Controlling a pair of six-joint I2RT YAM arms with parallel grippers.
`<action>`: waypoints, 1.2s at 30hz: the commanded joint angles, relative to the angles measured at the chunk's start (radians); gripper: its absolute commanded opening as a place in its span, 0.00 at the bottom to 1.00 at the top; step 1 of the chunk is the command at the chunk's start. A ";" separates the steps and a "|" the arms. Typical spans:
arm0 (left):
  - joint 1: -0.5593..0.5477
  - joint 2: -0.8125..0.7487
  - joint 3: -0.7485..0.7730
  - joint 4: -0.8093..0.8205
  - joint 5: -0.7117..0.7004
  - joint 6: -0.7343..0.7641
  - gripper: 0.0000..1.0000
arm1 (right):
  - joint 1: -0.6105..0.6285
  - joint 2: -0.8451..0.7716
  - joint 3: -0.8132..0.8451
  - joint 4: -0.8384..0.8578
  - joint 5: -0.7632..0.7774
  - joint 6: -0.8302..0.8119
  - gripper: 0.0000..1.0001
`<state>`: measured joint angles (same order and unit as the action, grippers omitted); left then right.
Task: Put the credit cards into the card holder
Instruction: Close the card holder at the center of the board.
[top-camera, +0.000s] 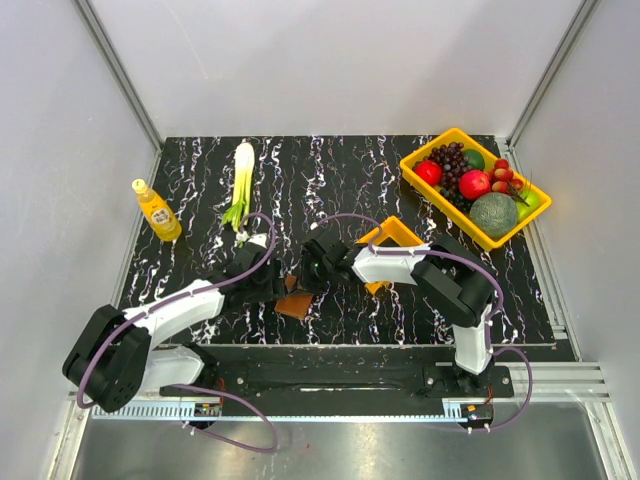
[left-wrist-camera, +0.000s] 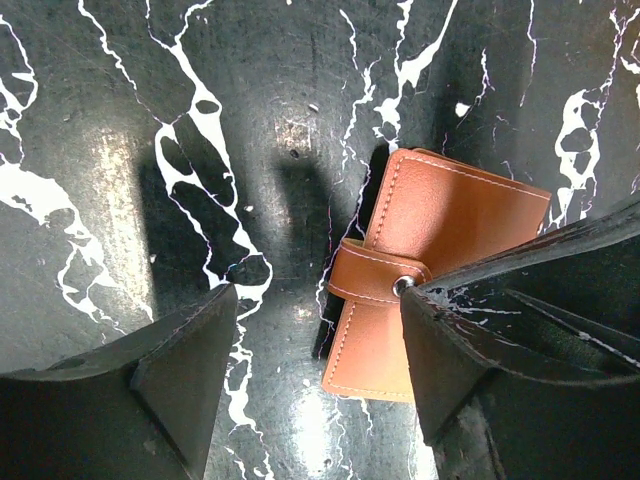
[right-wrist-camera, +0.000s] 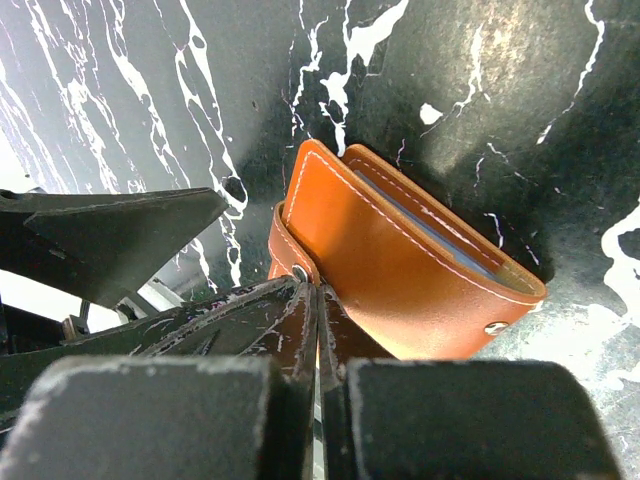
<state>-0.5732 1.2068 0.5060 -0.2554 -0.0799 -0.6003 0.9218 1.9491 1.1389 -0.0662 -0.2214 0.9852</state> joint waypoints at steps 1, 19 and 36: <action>-0.004 0.003 0.025 -0.001 -0.075 -0.015 0.71 | -0.003 0.056 -0.036 -0.156 0.076 -0.040 0.00; -0.010 -0.118 -0.015 -0.039 -0.152 -0.087 0.73 | -0.001 -0.095 -0.011 0.008 0.079 -0.115 0.00; -0.011 -0.102 -0.006 -0.019 -0.130 -0.079 0.73 | 0.002 -0.117 -0.079 -0.003 0.083 -0.042 0.00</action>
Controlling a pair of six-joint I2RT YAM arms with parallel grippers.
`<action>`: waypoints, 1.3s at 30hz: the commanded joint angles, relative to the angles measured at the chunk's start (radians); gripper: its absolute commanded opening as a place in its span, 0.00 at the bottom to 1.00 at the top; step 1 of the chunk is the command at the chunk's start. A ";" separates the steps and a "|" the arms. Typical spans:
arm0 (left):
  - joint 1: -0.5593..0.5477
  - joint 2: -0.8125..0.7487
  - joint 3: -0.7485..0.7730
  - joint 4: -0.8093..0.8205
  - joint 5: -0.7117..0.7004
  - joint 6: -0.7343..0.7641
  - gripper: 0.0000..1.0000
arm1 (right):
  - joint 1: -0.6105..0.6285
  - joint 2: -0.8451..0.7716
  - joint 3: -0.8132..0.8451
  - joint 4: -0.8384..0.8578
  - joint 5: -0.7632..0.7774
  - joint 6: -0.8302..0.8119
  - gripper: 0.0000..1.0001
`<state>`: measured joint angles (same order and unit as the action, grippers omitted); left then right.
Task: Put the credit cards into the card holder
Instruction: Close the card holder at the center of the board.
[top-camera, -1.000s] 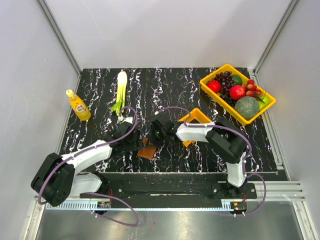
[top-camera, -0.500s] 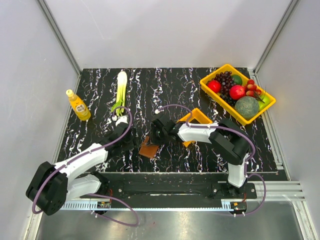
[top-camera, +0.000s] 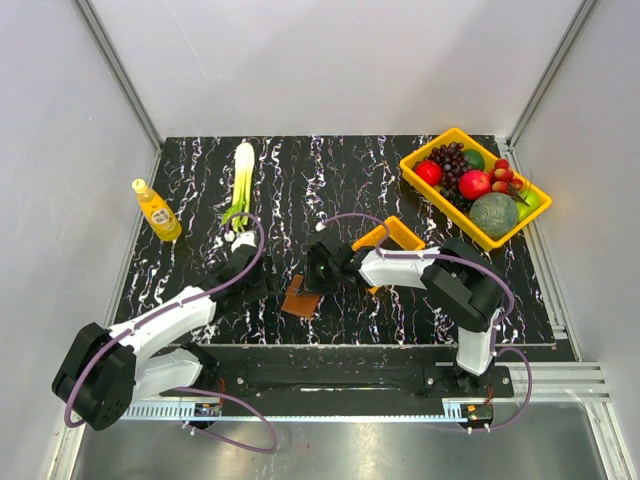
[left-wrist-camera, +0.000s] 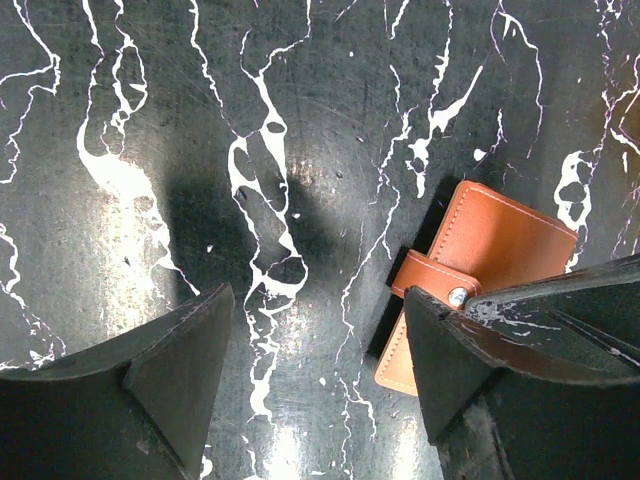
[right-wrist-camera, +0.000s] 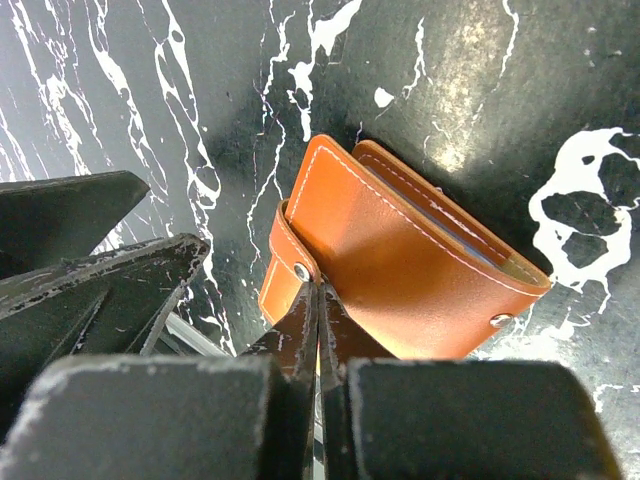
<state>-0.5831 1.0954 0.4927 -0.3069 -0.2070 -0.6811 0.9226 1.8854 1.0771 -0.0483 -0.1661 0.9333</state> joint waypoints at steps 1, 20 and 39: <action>0.002 0.012 0.009 0.034 -0.005 0.000 0.72 | -0.001 -0.061 -0.017 -0.021 0.033 0.016 0.00; -0.014 -0.074 -0.077 0.164 0.202 0.057 0.69 | 0.004 -0.065 -0.052 0.007 0.040 0.059 0.00; -0.204 0.129 0.118 -0.141 -0.081 0.069 0.86 | 0.004 -0.075 -0.054 0.004 0.062 0.041 0.00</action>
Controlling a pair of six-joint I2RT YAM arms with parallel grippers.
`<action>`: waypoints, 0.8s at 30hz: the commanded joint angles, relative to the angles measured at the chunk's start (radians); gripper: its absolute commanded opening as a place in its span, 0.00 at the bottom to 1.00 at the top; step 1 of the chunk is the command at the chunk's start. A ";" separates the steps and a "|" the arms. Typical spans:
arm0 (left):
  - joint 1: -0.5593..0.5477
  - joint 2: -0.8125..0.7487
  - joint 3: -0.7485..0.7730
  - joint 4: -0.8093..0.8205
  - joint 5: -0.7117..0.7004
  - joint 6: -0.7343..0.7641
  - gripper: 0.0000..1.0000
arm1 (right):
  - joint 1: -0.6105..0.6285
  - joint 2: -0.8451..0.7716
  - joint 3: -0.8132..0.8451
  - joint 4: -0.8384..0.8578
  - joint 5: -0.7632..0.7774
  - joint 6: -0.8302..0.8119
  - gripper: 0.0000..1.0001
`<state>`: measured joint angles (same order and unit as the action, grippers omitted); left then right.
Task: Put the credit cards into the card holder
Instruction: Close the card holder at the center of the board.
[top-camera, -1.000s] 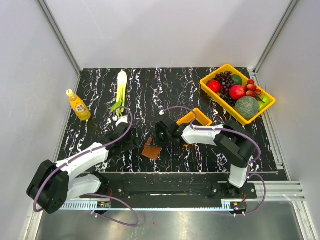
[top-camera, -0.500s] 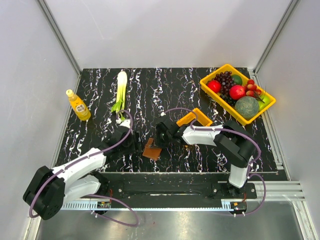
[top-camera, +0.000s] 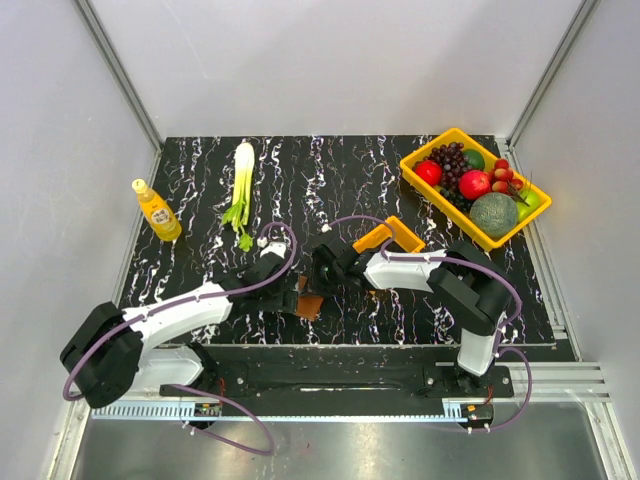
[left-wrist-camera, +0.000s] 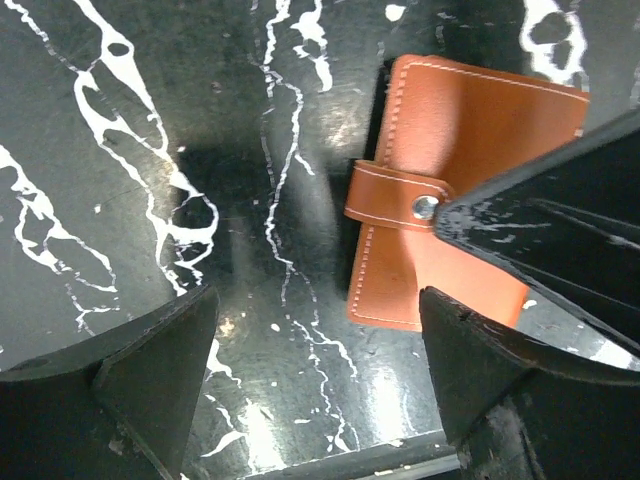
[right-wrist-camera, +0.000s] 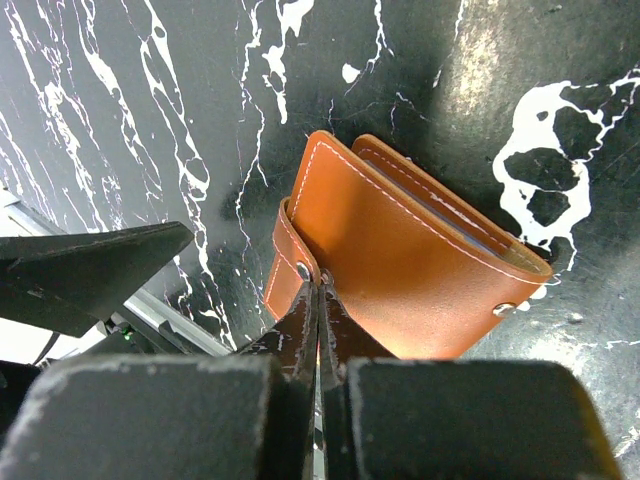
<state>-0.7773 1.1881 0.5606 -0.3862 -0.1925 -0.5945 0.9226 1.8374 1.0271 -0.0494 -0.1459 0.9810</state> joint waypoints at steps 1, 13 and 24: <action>-0.013 0.050 0.056 -0.077 -0.116 -0.027 0.86 | 0.004 -0.030 -0.004 0.003 0.040 -0.007 0.00; -0.020 0.156 0.053 -0.097 -0.139 -0.113 0.85 | 0.004 -0.092 -0.024 0.020 0.048 0.021 0.00; -0.020 0.159 0.047 -0.075 -0.120 -0.117 0.84 | -0.007 -0.061 -0.050 0.032 0.062 0.050 0.00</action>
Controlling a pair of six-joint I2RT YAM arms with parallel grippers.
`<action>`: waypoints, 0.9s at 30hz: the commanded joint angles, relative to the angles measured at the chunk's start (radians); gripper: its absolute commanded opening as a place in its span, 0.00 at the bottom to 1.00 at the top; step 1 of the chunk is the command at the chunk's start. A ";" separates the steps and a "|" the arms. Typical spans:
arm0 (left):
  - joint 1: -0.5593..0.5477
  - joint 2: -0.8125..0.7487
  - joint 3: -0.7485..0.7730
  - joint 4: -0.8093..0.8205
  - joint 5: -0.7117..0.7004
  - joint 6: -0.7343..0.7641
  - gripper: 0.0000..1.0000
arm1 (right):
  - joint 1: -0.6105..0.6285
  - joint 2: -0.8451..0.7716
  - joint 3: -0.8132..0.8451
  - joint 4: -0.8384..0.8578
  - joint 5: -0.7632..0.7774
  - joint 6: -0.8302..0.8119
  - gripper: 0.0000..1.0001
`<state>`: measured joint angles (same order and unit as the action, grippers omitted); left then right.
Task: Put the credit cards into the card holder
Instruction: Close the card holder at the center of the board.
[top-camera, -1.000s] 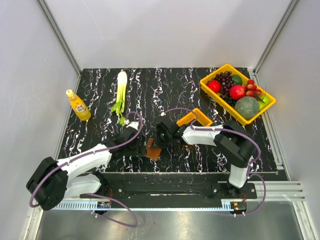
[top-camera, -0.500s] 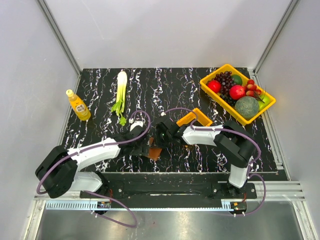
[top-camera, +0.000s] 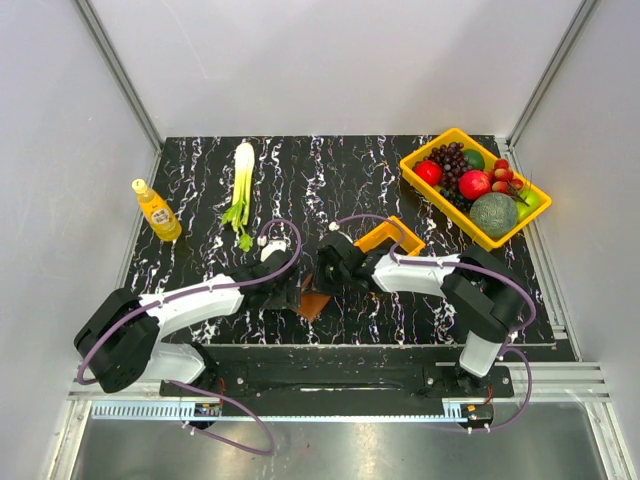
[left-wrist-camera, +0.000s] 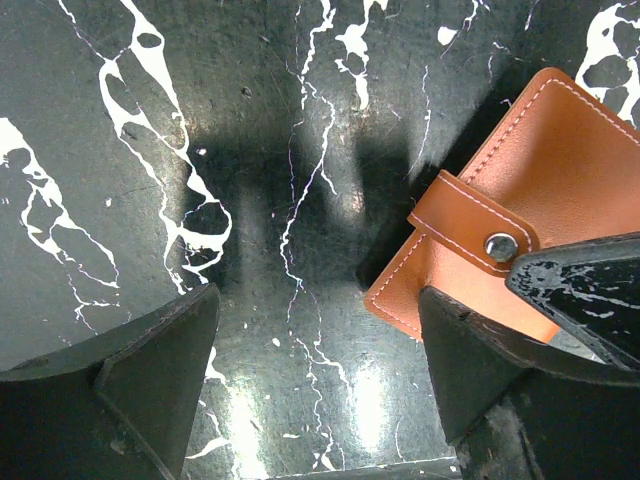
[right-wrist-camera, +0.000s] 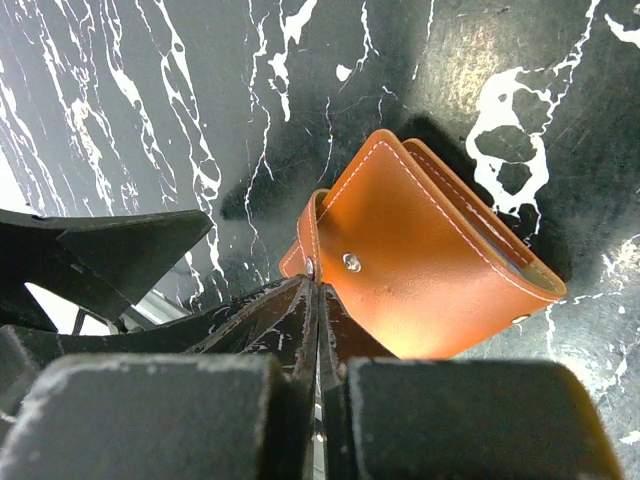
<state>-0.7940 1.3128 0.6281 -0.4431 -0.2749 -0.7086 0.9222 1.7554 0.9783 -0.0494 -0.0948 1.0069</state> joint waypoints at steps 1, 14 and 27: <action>-0.004 0.034 -0.021 -0.017 -0.037 -0.003 0.84 | -0.006 0.026 -0.004 0.040 0.009 0.027 0.00; -0.004 0.048 -0.016 -0.020 -0.041 -0.002 0.83 | -0.016 0.042 -0.050 0.075 0.004 0.055 0.00; -0.004 0.048 -0.018 -0.020 -0.046 -0.005 0.82 | -0.039 0.036 -0.075 0.085 0.001 0.055 0.00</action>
<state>-0.7940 1.3174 0.6285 -0.4381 -0.2749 -0.7128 0.8986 1.7901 0.9230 0.0410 -0.1184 1.0557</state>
